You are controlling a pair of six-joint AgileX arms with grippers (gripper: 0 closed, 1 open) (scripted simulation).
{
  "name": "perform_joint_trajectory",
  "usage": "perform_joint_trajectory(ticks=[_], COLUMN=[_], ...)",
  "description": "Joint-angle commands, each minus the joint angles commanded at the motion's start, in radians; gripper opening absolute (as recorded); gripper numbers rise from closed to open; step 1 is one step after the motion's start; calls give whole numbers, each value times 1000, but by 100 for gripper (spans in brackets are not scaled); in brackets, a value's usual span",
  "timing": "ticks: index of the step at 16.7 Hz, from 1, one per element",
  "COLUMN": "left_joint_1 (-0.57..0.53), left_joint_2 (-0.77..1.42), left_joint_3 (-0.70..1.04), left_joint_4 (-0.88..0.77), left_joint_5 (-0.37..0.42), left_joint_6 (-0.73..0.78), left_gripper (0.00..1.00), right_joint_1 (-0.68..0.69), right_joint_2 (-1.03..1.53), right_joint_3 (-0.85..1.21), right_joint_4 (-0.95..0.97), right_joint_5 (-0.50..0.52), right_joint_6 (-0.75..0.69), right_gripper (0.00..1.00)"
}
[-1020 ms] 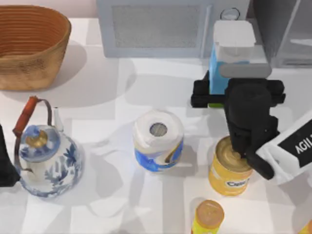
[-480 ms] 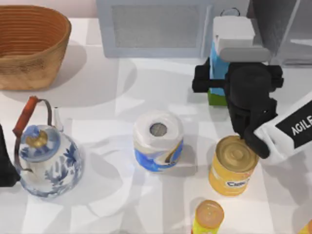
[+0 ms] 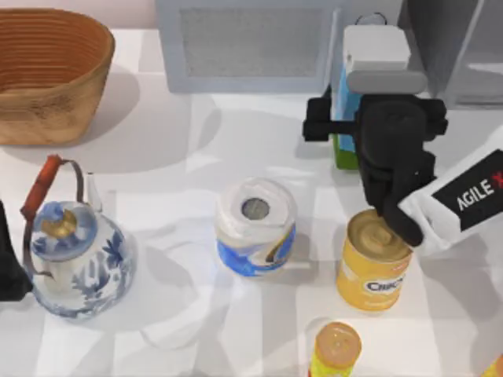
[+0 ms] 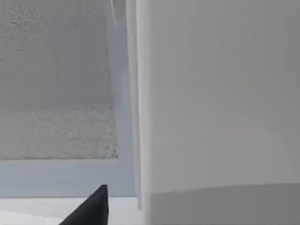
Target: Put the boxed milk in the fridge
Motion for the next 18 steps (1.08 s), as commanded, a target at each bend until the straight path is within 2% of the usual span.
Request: perform_joint_trajectory(ticks=[13, 18], left_joint_1=[0, 0], left_joint_2=[0, 0], left_joint_3=[0, 0], left_joint_4=[0, 0], left_joint_5=[0, 0], left_joint_6=[0, 0], left_gripper=[100, 100], right_joint_1=[0, 0], right_joint_2=[0, 0], right_joint_3=[0, 0], right_joint_4=[0, 0], right_joint_5=[0, 0], right_joint_6=[0, 0], right_gripper=[2, 0])
